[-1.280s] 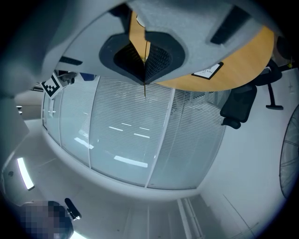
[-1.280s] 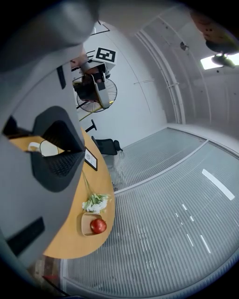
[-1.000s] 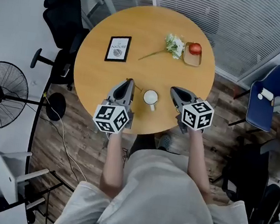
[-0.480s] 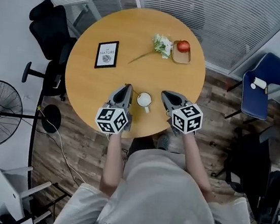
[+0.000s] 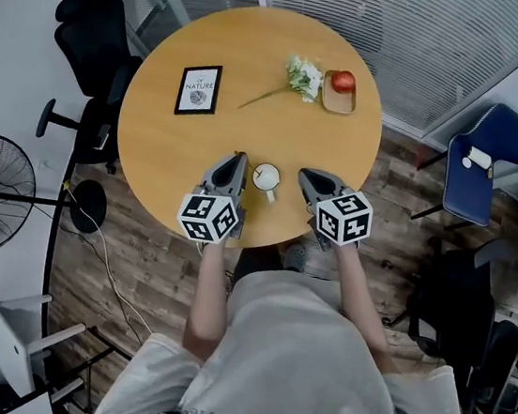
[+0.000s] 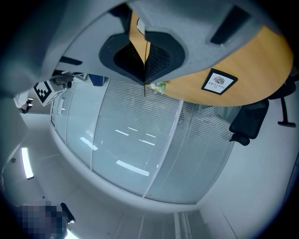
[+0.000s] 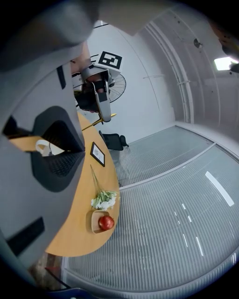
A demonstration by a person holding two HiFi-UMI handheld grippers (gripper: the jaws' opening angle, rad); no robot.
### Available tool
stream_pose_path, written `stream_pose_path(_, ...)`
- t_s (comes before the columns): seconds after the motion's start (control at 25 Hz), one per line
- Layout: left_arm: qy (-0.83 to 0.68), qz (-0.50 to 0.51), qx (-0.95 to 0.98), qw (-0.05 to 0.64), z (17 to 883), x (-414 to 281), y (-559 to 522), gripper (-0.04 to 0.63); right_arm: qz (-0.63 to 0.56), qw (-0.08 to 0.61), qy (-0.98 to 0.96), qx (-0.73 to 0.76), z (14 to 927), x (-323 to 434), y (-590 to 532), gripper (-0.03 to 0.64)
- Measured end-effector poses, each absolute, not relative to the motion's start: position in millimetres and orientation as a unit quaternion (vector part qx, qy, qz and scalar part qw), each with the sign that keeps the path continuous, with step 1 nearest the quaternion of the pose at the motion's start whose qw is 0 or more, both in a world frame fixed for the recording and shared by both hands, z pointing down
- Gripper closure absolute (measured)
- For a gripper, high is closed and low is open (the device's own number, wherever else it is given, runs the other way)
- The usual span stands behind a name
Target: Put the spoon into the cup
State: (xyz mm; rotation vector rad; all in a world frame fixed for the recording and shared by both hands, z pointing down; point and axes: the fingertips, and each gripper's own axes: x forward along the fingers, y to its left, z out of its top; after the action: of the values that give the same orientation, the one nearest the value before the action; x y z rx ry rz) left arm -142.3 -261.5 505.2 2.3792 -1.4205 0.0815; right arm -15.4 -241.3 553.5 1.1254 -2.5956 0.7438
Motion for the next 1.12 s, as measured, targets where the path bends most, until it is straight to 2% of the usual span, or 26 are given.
stream_pose_path(1.12,-0.481,0.073,0.841,0.237,567,-137,-286,0.586,0.289,0.136,-0.881,0.349,587,-44,-263,0.620)
